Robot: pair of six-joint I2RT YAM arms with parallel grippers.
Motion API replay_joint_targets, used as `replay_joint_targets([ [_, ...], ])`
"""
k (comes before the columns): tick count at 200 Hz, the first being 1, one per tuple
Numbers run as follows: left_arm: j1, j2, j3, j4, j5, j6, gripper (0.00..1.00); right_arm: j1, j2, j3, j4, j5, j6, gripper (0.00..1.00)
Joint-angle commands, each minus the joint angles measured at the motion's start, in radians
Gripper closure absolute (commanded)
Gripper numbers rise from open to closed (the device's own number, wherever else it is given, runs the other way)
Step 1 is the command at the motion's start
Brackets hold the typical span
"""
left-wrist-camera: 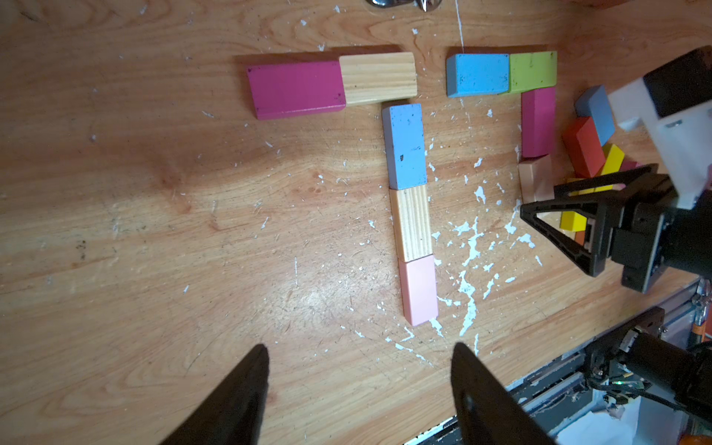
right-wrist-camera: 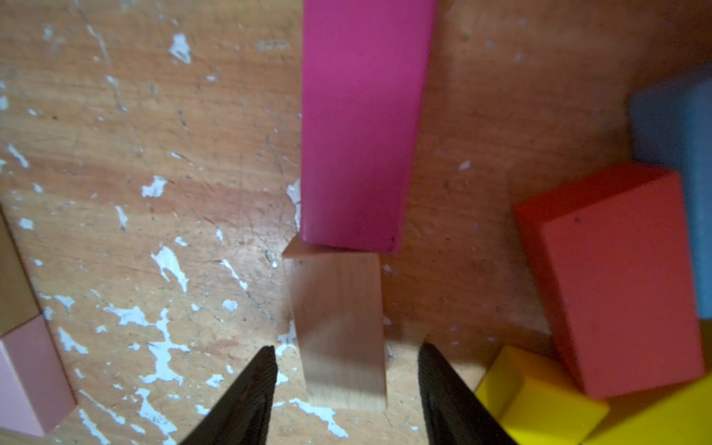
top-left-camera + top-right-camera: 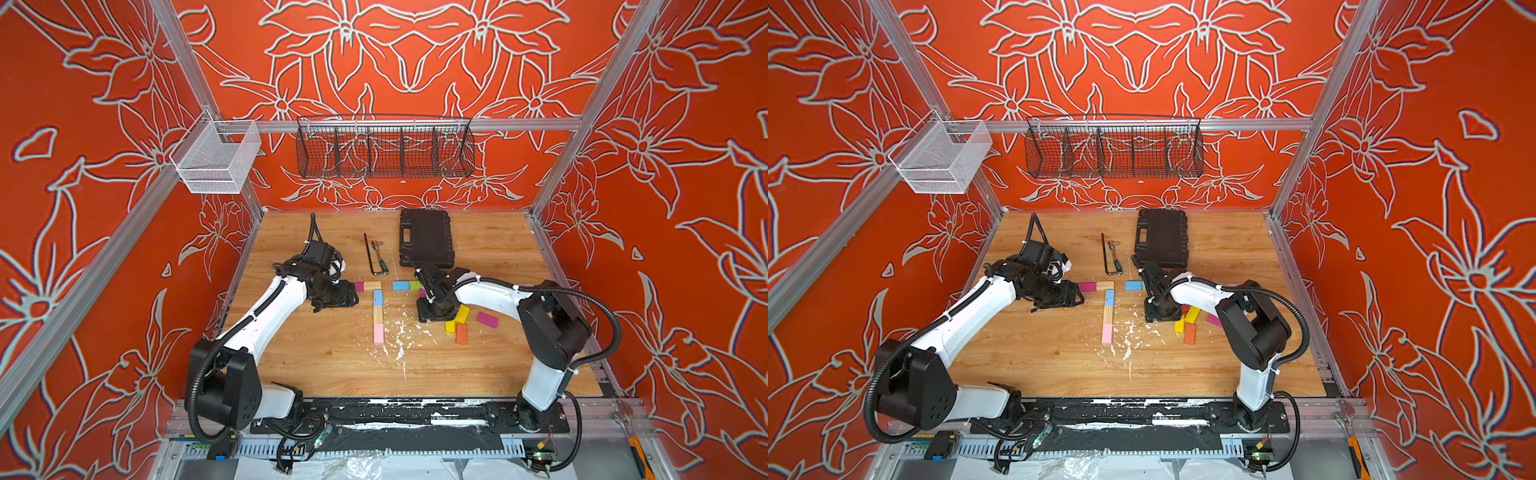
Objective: Assemble the number 7 with building blocks
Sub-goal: Assemble the building block at the center of the board.
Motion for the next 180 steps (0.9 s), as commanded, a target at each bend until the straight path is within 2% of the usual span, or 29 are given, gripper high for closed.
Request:
replay_joint_targets([
  [1,0.005,-0.004,-0.004,-0.006,0.004,0.006,0.28,-0.010,0.013,0.005,0.006,0.029,0.013,0.40],
  [144,0.006,0.002,-0.003,-0.008,0.008,0.008,0.28,-0.032,0.030,-0.009,0.032,0.043,0.074,0.43],
  [180,0.006,0.004,-0.001,-0.008,0.008,0.009,0.28,-0.036,0.034,-0.010,0.042,0.034,0.075,0.48],
])
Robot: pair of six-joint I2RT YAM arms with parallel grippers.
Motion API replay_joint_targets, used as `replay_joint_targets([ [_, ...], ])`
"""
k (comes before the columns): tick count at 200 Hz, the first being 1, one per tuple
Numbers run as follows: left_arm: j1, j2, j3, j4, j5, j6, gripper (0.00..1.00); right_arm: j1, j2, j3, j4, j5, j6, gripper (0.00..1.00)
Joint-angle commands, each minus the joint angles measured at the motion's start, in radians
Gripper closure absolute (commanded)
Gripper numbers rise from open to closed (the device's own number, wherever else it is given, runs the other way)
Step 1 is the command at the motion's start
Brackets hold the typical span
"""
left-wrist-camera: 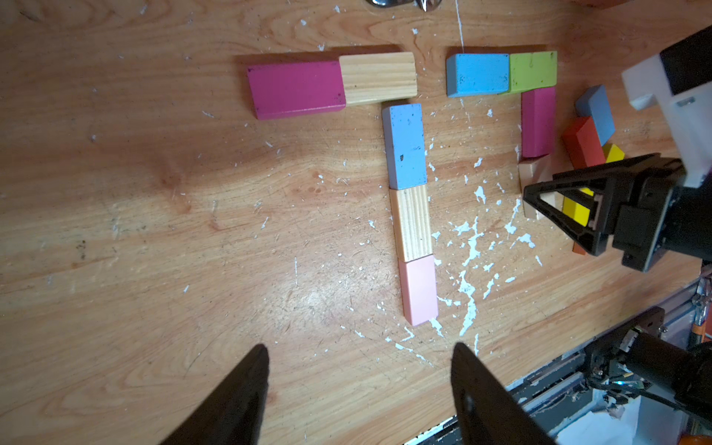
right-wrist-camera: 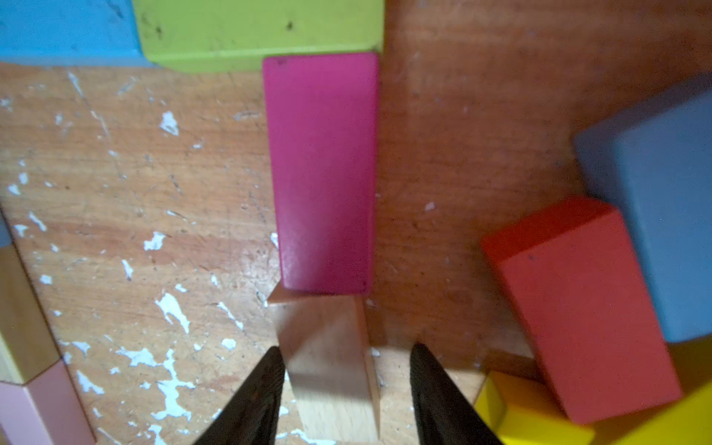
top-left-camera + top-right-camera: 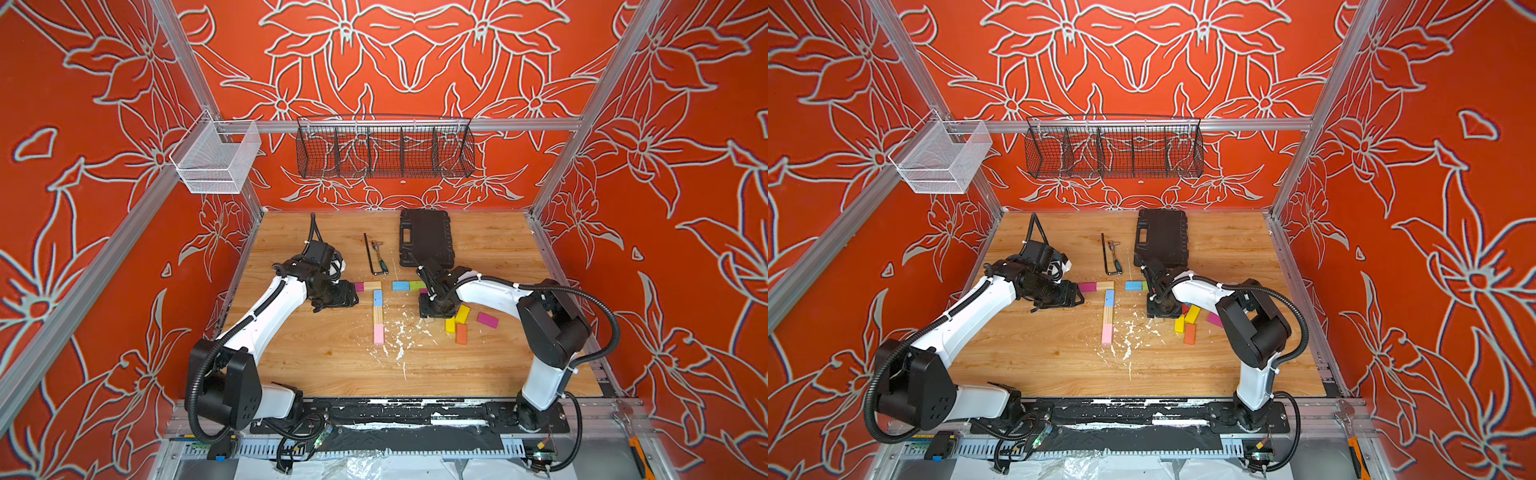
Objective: Assemble the number 7 with building blocks
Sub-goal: Assemble the building block at the center of the board.
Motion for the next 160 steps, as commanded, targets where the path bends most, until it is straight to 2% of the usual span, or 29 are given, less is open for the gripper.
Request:
replay_joint_targets([
  [1,0.006,0.004,-0.001,-0.008,0.008,0.009,0.28,-0.008,0.026,-0.009,0.000,0.016,0.017,0.48],
  [160,0.007,0.012,0.001,-0.006,0.016,0.011,0.28,-0.012,0.042,0.001,0.014,0.006,0.017,0.48],
])
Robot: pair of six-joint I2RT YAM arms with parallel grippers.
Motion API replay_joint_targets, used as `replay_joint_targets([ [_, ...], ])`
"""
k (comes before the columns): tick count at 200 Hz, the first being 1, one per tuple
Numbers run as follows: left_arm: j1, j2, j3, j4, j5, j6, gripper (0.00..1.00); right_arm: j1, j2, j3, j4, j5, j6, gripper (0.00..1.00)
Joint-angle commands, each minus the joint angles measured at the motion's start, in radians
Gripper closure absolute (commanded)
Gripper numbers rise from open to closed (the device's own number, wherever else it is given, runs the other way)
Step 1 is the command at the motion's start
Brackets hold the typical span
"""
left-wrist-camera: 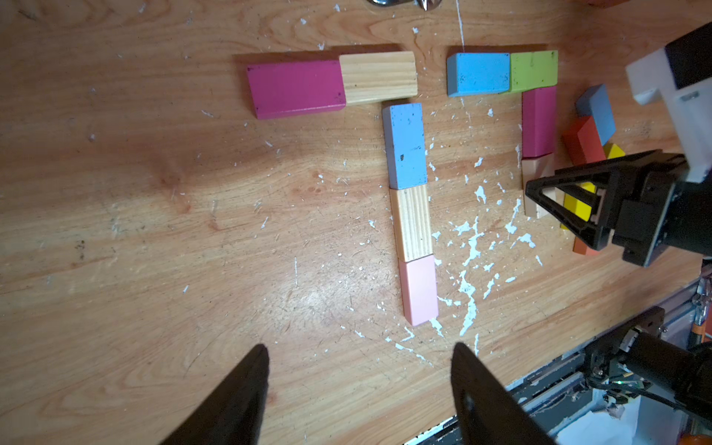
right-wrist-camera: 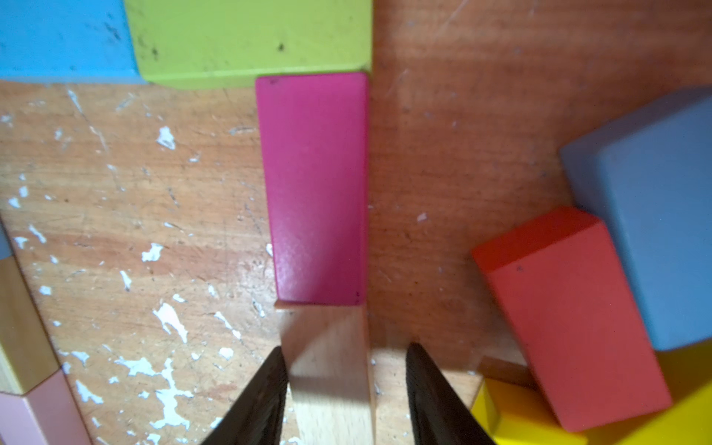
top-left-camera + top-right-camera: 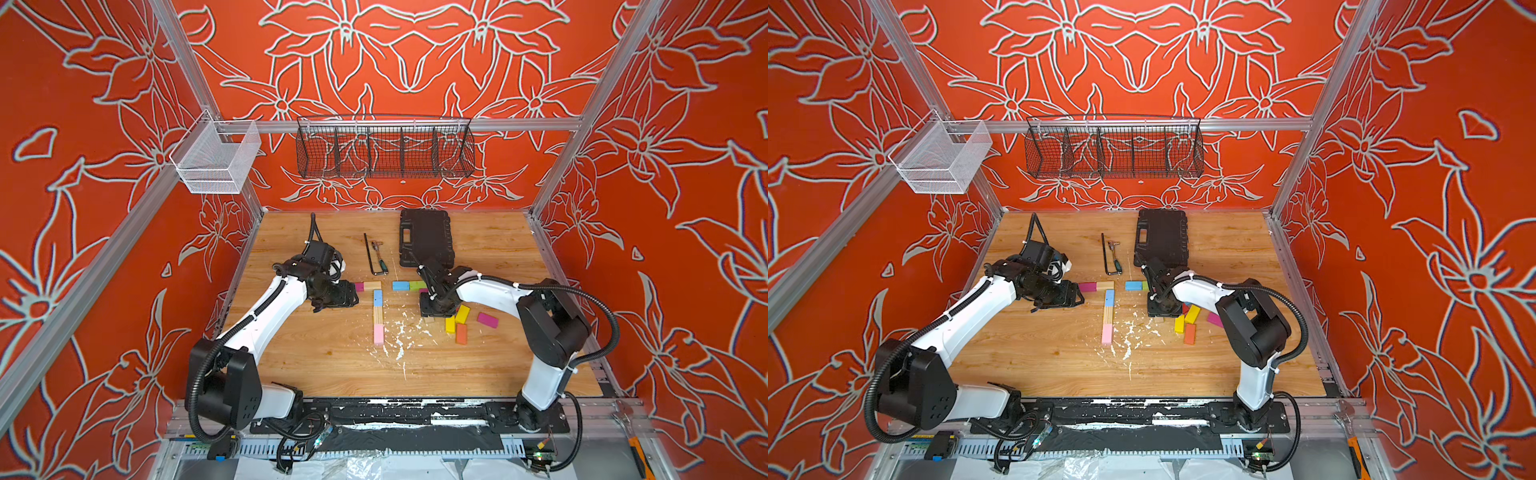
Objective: Assemble the number 7 with building blocks
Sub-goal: Assemble the building block at the center of the board.
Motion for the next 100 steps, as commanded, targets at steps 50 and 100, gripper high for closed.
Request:
replay_joint_targets([
  [50,0.006,0.008,0.001,-0.006,0.016,0.011,0.28,-0.008,0.039,0.000,0.011,0.001,0.017,0.53],
  [100,0.007,0.009,0.001,-0.008,0.018,0.012,0.28,-0.007,0.039,-0.008,0.030,-0.017,0.017,0.51],
])
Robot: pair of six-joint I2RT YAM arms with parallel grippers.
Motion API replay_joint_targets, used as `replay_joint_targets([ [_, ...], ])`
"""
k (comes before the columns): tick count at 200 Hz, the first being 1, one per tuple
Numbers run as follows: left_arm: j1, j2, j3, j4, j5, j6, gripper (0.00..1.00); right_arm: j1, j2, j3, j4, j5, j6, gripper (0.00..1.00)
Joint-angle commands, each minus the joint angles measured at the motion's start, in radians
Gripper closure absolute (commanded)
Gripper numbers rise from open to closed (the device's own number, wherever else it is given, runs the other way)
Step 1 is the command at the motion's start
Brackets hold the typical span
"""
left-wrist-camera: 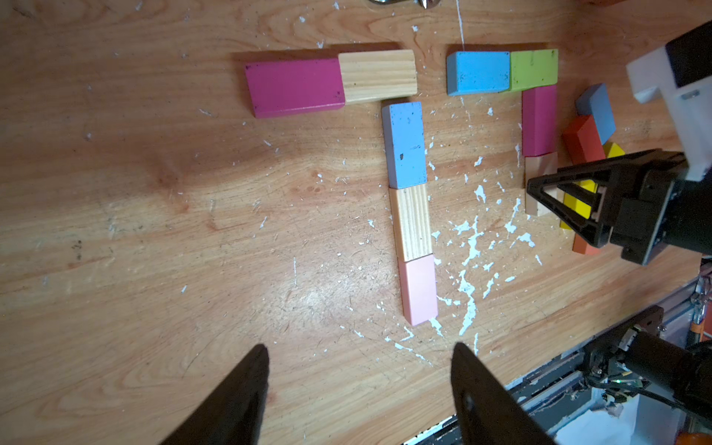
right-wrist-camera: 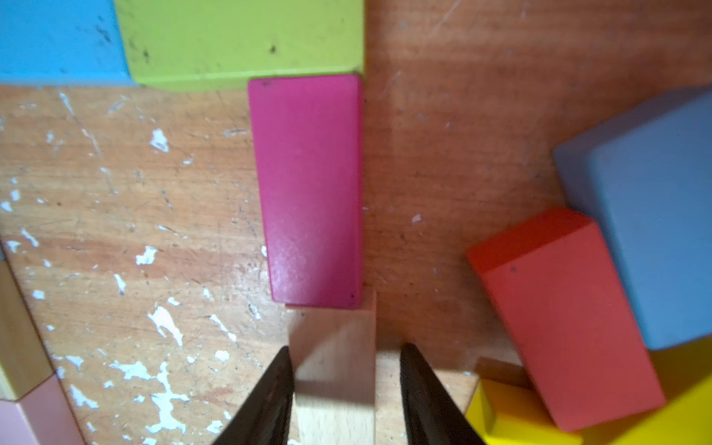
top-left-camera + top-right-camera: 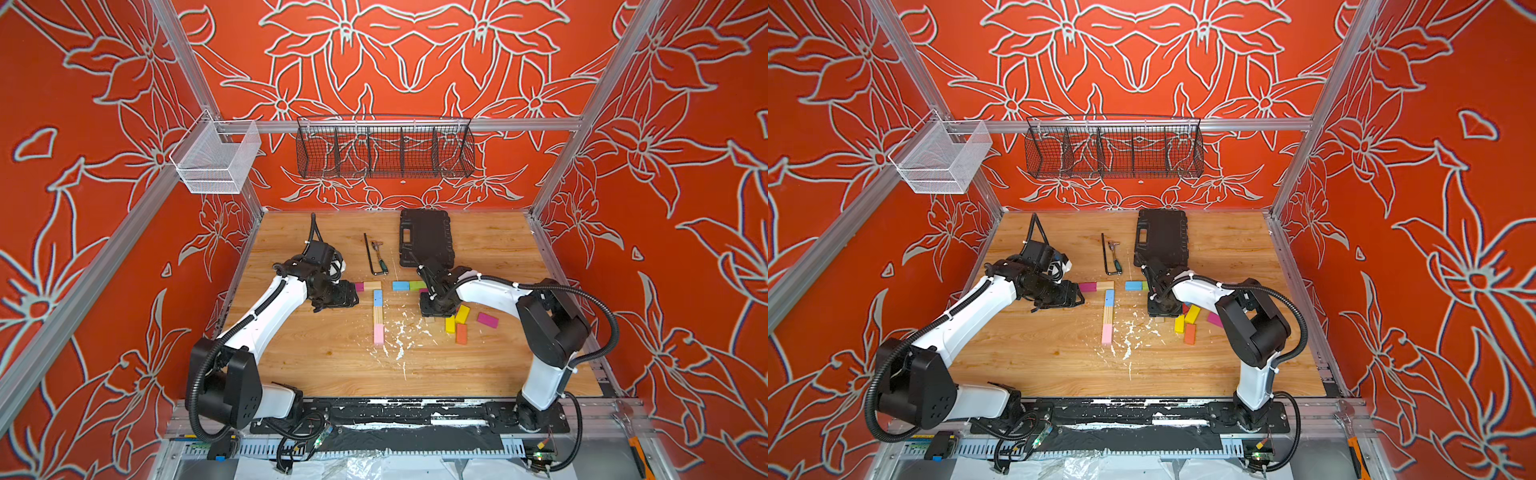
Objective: Assemble the number 7 with building blocks
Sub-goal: Assemble the building block at the center of the board.
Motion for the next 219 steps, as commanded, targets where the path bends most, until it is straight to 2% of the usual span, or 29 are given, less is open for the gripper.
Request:
replay_joint_targets([
  [1,0.007,0.007,0.001,-0.008,0.014,0.012,0.28,-0.007,0.037,-0.008,0.029,-0.017,0.014,0.51],
  [36,0.007,0.007,0.001,-0.008,0.013,0.012,0.28,-0.006,0.025,-0.018,0.058,-0.041,0.021,0.52],
  [67,0.007,0.007,0.001,-0.007,0.013,0.012,0.28,-0.006,0.027,-0.016,0.063,-0.044,0.025,0.59],
  [145,0.007,0.007,0.001,-0.009,0.014,0.012,0.28,-0.006,0.025,-0.016,0.037,-0.005,0.034,0.59],
  [163,0.007,0.007,-0.001,-0.009,0.016,0.012,0.28,-0.006,0.024,-0.017,0.030,0.007,0.038,0.66],
  [219,0.007,0.007,-0.001,-0.009,0.019,0.012,0.28,-0.006,0.023,-0.016,0.031,0.009,0.037,0.67],
])
